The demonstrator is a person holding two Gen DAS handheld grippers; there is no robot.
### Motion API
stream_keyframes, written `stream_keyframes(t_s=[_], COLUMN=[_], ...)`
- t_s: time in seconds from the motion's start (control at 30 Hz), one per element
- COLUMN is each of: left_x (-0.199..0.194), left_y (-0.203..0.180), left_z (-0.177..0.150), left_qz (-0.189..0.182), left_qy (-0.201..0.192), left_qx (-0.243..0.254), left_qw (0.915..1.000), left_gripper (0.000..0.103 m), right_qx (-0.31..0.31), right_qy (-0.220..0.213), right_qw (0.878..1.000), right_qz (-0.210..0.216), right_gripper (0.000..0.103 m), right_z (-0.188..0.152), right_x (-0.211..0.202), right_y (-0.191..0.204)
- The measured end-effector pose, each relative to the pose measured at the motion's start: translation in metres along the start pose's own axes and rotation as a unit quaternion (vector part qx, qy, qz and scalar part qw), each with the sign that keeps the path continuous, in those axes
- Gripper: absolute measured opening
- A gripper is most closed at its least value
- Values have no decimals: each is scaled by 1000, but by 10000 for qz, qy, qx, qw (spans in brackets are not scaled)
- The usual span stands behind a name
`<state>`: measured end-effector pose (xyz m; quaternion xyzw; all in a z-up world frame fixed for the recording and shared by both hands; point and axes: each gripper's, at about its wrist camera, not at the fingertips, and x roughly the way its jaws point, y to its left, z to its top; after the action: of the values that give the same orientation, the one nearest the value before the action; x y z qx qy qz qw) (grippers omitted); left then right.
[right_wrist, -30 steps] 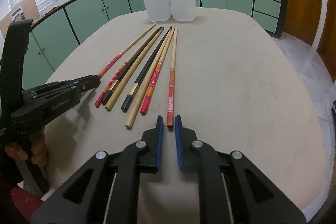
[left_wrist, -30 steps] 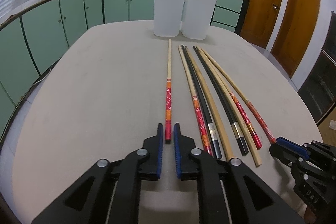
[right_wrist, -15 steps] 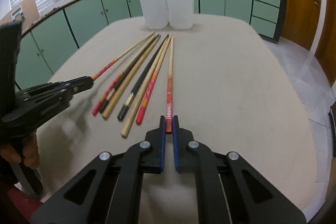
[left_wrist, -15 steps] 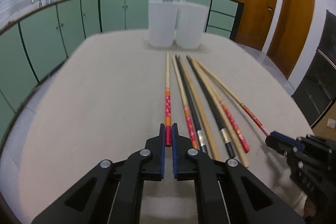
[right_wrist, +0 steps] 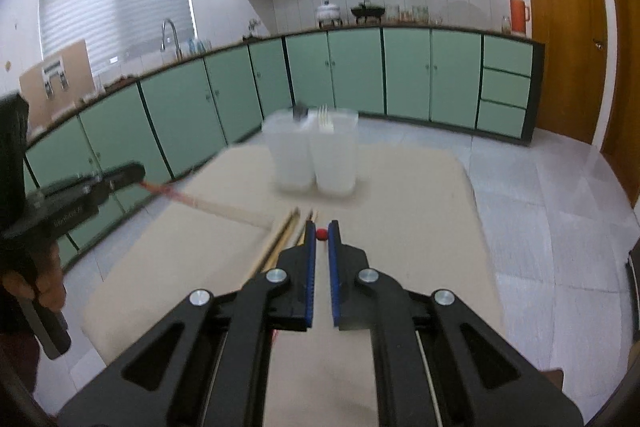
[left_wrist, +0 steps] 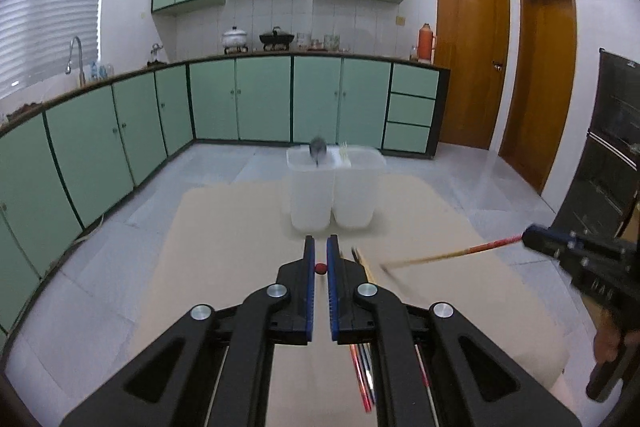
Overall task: Organize utensils
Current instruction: 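Lift the chopstick with the right tool while the left tool carries its chopstick into the holder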
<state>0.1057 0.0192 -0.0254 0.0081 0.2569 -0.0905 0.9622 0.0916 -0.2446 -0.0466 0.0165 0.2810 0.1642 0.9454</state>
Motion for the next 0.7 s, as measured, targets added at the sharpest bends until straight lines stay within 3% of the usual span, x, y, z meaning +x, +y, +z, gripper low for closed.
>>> stream_keyframes(t_s=[0.13, 0.47, 0.7], left_x=[1, 20, 20], left_y=[2, 20, 34], left_z=[26, 75, 132], left_qz=[-66, -396, -343], left_qy=[-164, -107, -710], left_qx=[44, -112, -145], left_qw=[9998, 9991, 9968], left_gripper=[6, 6, 6], right_qx=[19, -8, -92], right_qy=[-107, -19, -509], right_qw=[9998, 9985, 9972], right_qz=[174, 549, 542], right_gripper=[5, 5, 5], right_z=[39, 109, 176], right_x=[3, 22, 25], right_y=[-9, -19, -24])
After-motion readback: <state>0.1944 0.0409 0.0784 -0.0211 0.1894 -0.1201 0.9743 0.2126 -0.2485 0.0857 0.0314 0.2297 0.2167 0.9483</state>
